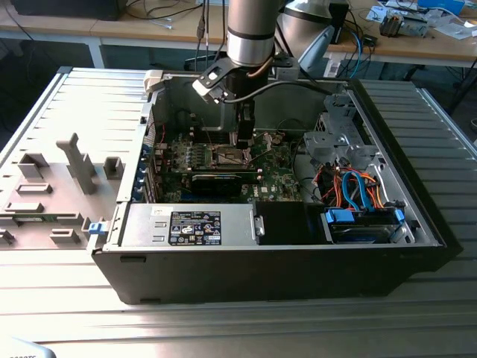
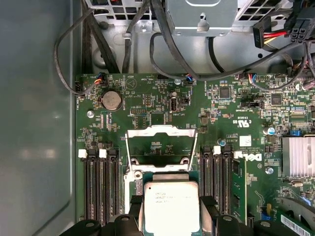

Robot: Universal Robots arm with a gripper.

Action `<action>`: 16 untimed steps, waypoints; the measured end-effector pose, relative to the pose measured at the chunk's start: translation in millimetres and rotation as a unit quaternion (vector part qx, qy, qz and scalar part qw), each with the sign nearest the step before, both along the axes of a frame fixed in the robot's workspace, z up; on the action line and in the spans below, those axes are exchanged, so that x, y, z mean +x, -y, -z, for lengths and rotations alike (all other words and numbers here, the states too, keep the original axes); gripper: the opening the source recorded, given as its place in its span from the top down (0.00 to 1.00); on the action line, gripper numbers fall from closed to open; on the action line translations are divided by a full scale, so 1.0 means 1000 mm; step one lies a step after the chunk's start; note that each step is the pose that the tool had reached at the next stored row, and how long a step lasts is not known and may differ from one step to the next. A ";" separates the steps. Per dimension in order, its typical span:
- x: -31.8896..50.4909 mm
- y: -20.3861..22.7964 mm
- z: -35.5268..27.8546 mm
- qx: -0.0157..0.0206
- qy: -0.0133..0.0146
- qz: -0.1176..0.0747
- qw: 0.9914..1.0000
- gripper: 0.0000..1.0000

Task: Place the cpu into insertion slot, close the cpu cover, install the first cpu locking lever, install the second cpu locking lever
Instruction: 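Place the cpu into insertion slot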

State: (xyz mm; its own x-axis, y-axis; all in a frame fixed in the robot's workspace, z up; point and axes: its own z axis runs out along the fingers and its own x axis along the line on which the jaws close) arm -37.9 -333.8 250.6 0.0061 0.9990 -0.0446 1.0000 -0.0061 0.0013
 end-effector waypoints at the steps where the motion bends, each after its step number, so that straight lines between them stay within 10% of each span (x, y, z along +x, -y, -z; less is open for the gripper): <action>1: 0.0000 -0.0002 0.0004 0.000 0.000 0.000 1.000 0.46; 16: -0.0037 -0.0044 0.0112 0.000 0.000 -0.002 1.000 0.46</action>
State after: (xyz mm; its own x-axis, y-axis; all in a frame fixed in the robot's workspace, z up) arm -41.6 -329.4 239.4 0.0031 0.9990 -0.0446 1.0000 -0.0030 0.0013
